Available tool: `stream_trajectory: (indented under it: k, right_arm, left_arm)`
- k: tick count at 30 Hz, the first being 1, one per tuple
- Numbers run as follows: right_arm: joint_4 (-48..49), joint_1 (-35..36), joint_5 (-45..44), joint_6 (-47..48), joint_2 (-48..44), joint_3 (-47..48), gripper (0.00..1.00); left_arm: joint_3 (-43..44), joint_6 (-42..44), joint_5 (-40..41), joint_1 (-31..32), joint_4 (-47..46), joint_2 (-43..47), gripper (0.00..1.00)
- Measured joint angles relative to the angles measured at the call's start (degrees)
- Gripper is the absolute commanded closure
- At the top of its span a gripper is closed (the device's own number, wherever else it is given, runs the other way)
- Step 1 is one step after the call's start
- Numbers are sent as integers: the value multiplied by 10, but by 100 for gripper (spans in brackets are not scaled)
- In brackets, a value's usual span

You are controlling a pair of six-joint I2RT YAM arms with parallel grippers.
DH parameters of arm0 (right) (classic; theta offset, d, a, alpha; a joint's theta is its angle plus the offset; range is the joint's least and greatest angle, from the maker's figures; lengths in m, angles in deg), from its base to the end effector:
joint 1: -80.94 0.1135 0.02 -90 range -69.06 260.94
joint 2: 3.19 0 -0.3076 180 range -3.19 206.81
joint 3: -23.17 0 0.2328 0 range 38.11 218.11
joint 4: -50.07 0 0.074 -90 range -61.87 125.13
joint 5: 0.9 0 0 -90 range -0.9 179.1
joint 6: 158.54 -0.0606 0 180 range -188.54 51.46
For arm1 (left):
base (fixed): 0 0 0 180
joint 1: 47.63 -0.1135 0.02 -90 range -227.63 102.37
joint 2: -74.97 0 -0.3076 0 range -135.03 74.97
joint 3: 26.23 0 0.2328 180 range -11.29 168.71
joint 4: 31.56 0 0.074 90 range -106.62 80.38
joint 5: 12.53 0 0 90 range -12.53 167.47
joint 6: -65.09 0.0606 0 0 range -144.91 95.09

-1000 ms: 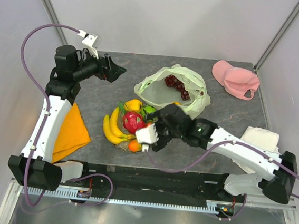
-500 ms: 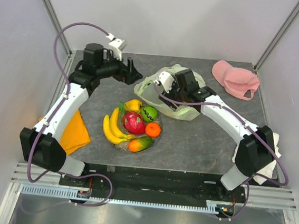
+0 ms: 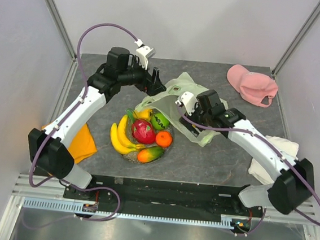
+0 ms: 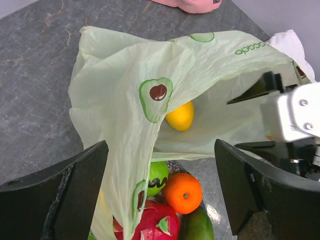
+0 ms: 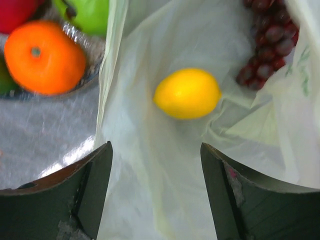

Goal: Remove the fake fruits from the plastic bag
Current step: Adjust the plastic bag at the center of the board, then take out the fake fruit from the plastic bag.

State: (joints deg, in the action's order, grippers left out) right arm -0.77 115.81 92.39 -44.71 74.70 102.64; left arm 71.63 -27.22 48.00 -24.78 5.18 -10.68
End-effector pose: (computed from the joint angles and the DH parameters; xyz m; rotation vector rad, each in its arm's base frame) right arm 0.2244 0.1606 0.3188 -1.2160 2.1094 0.1566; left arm 0.3013 -0.1593 0.4168 0.6890 1.9068 -0.7930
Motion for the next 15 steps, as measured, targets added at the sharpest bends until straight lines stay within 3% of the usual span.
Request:
stream_trajectory:
  k: [7,10,15]
  right_arm:
    - [52,-23,0,-54,131,92,26]
    - [63,-40,-4,-87,165,98,15]
    - [71,-60,-20,-139,217,98,9]
  left_arm:
    - [7,0,0,0,5,0,6]
    - [7,0,0,0,7,1,6]
    - [-2,1,0,0,7,10,6]
